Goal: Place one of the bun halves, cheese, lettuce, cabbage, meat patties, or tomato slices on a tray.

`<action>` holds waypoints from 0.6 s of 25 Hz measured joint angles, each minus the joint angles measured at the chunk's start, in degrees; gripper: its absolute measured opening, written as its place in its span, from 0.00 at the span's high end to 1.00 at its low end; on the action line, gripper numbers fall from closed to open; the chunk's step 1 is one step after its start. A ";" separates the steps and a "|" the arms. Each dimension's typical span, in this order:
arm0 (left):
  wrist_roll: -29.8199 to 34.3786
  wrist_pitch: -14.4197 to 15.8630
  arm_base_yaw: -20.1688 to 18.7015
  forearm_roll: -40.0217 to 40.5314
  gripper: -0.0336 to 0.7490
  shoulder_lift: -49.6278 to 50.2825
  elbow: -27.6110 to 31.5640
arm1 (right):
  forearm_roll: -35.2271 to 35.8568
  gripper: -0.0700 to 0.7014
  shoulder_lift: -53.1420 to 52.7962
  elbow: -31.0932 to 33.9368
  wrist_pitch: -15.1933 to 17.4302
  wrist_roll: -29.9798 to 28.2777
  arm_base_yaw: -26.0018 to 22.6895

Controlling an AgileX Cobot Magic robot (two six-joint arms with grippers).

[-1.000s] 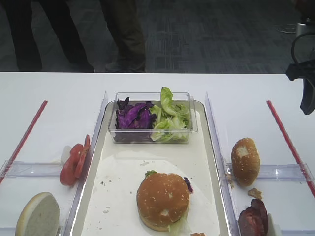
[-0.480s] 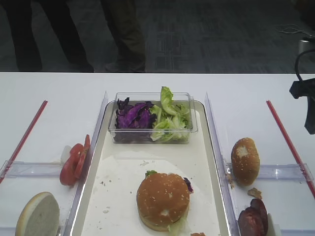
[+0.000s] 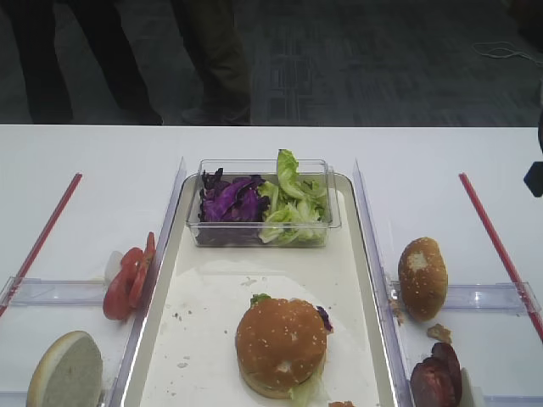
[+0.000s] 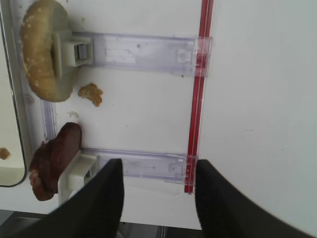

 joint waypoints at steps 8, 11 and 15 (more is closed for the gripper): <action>0.00 0.00 0.00 0.00 0.43 0.00 0.00 | 0.47 0.41 -3.90 7.93 -0.99 0.00 0.00; 0.00 0.00 0.00 0.00 0.43 0.00 0.00 | 0.97 0.41 -5.34 11.11 -2.13 0.00 0.00; 0.00 0.00 0.00 0.00 0.43 0.00 0.00 | 1.19 0.41 -7.08 14.49 -3.29 -0.11 0.00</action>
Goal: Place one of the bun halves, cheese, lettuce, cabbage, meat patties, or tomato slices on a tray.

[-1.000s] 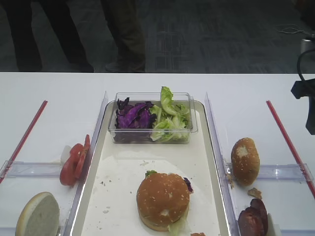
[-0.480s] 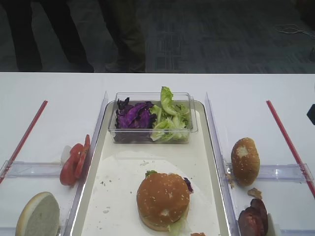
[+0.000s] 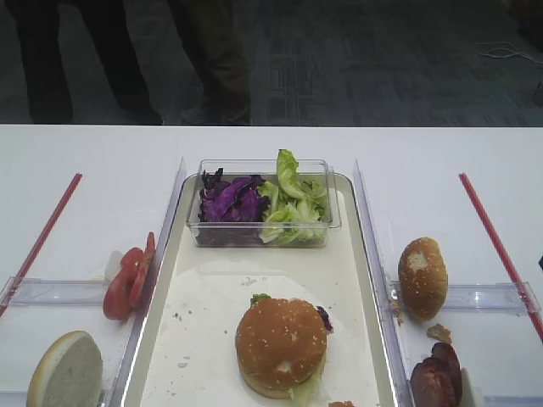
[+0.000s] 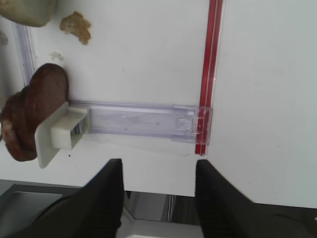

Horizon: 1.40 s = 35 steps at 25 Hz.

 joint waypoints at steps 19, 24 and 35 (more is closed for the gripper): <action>0.00 0.00 0.00 0.00 0.43 0.00 0.00 | 0.26 0.41 -17.66 12.25 -3.39 0.00 0.00; 0.00 0.00 0.00 0.00 0.43 0.00 0.00 | 0.26 0.41 -21.12 14.51 -3.76 0.00 0.00; 0.00 0.00 0.00 0.00 0.43 0.00 0.00 | 0.05 0.41 -31.32 16.65 -3.76 0.00 0.00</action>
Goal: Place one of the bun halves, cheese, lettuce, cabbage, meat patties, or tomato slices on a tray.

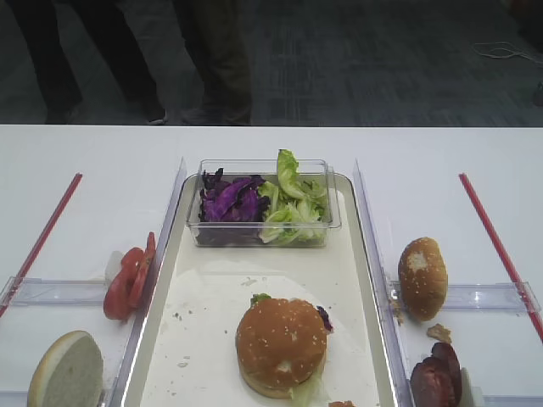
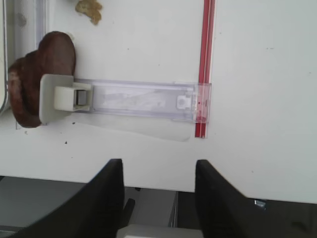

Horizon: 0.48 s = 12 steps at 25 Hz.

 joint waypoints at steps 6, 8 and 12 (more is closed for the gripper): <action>0.00 0.00 0.00 0.00 0.43 0.00 0.00 | -1.08 0.41 -5.63 0.00 0.34 0.00 0.00; 0.00 0.00 0.00 0.00 0.43 0.00 0.00 | -1.11 0.42 -7.22 0.00 0.47 0.00 0.00; 0.00 0.00 0.00 0.00 0.43 0.00 0.00 | -1.34 0.43 -10.67 0.00 0.58 0.00 0.00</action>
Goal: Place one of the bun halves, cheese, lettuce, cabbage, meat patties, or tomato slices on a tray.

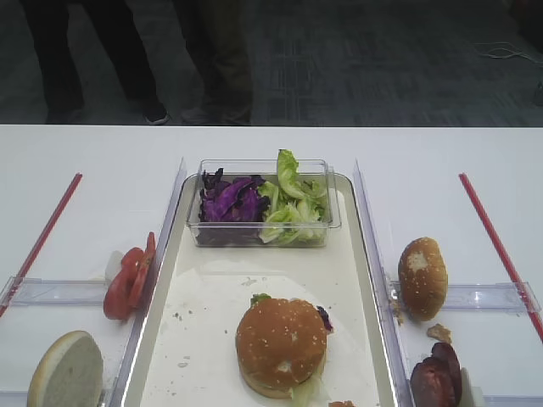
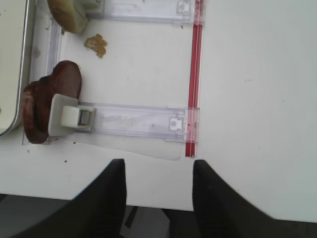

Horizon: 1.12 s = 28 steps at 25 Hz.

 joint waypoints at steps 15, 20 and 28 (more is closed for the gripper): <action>0.00 0.00 0.00 0.00 0.43 0.00 0.00 | -0.23 0.43 -5.75 0.11 0.43 0.00 0.00; 0.00 0.00 0.00 0.00 0.43 0.00 0.00 | -0.23 0.43 -12.79 0.11 0.72 0.00 0.00; 0.00 0.00 0.00 0.00 0.43 0.00 0.00 | -0.34 0.43 -24.05 0.11 1.61 0.00 0.00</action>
